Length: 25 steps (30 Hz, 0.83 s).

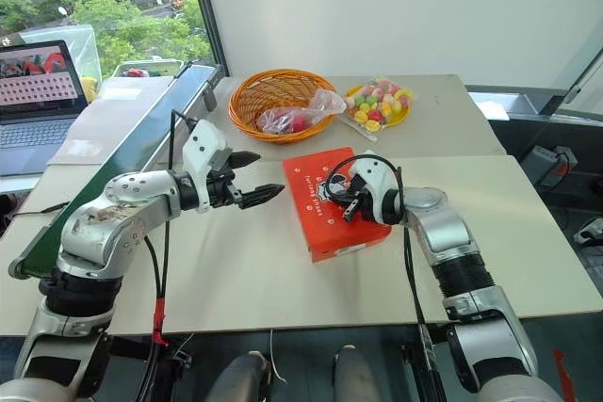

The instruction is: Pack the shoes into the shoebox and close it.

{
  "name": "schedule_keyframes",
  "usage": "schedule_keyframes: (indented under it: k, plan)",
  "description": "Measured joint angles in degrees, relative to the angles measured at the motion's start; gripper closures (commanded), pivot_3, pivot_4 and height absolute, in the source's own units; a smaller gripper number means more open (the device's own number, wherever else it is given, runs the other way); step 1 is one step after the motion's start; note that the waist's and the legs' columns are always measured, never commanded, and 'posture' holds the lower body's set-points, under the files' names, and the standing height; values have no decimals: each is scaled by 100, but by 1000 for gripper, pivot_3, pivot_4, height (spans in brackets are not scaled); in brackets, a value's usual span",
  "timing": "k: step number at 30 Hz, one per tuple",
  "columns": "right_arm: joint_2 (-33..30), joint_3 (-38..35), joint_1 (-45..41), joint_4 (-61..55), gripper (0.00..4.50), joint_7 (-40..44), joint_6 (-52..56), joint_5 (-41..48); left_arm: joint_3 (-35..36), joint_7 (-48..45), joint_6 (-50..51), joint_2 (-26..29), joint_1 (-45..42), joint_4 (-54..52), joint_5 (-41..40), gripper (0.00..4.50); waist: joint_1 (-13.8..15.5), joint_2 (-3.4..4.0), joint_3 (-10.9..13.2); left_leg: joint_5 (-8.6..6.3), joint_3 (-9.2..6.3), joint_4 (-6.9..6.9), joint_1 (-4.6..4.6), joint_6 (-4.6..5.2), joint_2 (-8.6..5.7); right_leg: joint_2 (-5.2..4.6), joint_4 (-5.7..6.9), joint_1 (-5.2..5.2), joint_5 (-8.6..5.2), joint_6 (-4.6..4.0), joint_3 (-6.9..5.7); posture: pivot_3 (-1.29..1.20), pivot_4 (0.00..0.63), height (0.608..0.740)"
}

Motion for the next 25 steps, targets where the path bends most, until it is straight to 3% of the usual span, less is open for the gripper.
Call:
schedule_keyframes:
  k: [2, 5, 10, 11, 16, 25]
  plan:
    - [-74, -168, 0, -402, 4500, 74, 213, 182, 53, 4, -41, 2, 63, -16, 0, 107, -8, 2, 3, 0, 0, 0, -4, 0, 0, 0, -1, -3, 0, 1, 0, 0, 150, 740]
    - [-229, -496, -18, -1136, 3795, 181, 616, 605, 82, -20, -141, 10, 105, -68, -2, 0, 0, 3, 4, -1, -2, -2, -6, 0, 0, -1, -4, -4, -1, 1, -3, 0, 150, 740]
    - [-613, -704, -10, -2164, 2119, 418, 1207, 1163, 211, -230, -354, 117, 187, -70, -63, 0, 5, 2, 5, -1, -2, -2, -6, 0, 0, -1, -6, -3, -12, 19, -5, 0, 150, 740]
    - [-635, -703, -4, -2315, 1602, 443, 1300, 1263, 255, -282, -357, 129, 190, -78, -111, 0, 2, 2, 5, -1, -2, -2, -5, 0, 1, -1, -6, -2, -19, 32, -5, 0, 150, 740]
    - [-827, -587, 98, -2622, 38, 537, 1420, 1361, 273, -468, -357, 327, 266, -168, -141, 0, 8, 2, 5, -1, -1, -2, -7, 0, 1, -2, -8, -2, -21, 33, -5, 0, 150, 740]
    - [-1119, -220, 434, -2335, 38, 504, 963, 758, 290, -592, -481, 499, 357, -158, -103, 0, 18, 2, 7, -1, 0, -2, -8, 0, 0, -3, -10, -3, -21, 34, -6, 0, 150, 740]
